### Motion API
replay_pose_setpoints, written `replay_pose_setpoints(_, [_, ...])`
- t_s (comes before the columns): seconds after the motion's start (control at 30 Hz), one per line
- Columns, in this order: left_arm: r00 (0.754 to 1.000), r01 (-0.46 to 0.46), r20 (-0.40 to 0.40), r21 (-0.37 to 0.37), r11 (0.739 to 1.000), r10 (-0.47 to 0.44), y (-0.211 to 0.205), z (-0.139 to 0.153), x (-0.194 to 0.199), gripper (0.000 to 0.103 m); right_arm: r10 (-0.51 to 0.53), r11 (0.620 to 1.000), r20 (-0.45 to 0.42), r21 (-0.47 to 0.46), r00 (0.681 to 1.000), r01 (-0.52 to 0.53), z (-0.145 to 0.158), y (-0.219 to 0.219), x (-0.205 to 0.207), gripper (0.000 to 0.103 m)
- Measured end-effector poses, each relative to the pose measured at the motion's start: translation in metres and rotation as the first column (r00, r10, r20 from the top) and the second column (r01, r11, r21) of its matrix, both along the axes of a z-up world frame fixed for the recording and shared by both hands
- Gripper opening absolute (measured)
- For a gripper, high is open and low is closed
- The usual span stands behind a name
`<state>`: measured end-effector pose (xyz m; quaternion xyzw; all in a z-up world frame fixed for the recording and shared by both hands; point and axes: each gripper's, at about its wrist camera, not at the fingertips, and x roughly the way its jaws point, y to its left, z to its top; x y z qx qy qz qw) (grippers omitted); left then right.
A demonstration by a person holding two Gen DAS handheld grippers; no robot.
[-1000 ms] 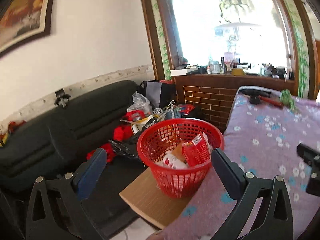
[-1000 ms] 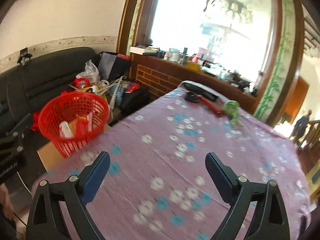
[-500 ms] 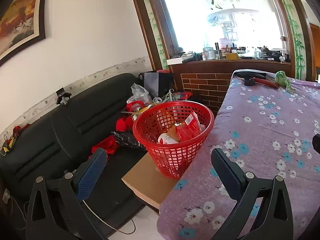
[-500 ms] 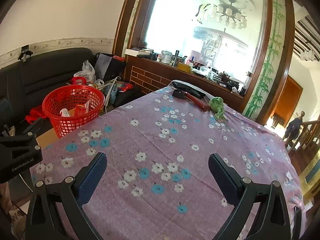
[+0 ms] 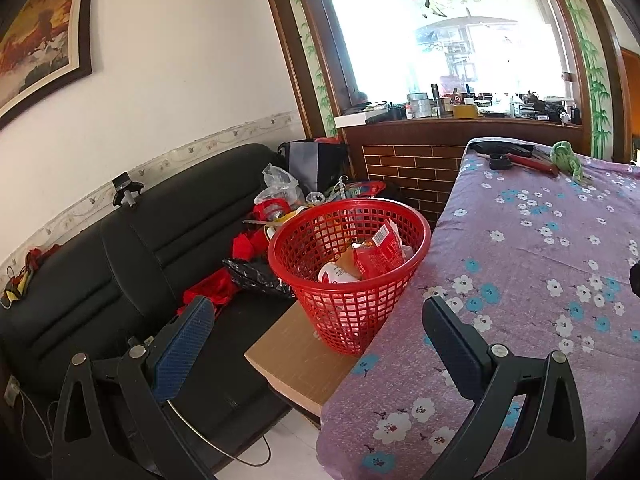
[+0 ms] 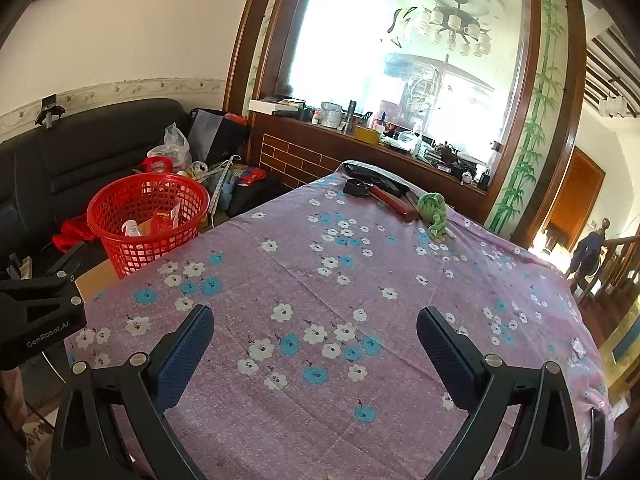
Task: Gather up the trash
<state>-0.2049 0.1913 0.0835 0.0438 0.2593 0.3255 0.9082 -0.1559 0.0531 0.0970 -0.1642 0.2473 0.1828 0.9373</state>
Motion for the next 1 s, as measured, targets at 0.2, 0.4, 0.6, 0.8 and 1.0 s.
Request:
replay_pose_setpoints(0.2, [1.0, -0.004, -0.001, -0.009, 1.0, 0.004, 0.005, -0.002, 0.001, 0.103, 0.002, 1.0, -0.004, -0.004, 1.0, -0.002, -0.002, 0.003, 0.0, 0.103])
replay_pose_setpoints(0.4, [1.0, -0.006, -0.002, -0.008, 1.0, 0.006, 0.005, -0.003, 0.002, 0.103, 0.001, 1.0, -0.006, -0.003, 1.0, -0.001, -0.003, 0.004, 0.0, 0.103])
replay_pose_setpoints(0.6, [1.0, -0.011, -0.004, -0.011, 1.0, 0.011, 0.007, -0.004, 0.0, 0.103, -0.001, 1.0, -0.011, -0.006, 1.0, 0.001, -0.007, 0.004, 0.0, 0.103])
replay_pose_setpoints(0.8, [1.0, -0.012, -0.005, -0.01, 1.0, 0.012, 0.008, -0.005, -0.001, 0.103, 0.0, 1.0, -0.014, -0.01, 1.0, -0.001, -0.008, 0.004, 0.001, 0.103])
replay_pose_setpoints(1.0, [1.0, -0.013, -0.006, -0.011, 1.0, 0.013, 0.008, -0.006, 0.0, 0.103, 0.004, 1.0, -0.016, -0.012, 1.0, -0.004, -0.011, 0.005, 0.0, 0.103])
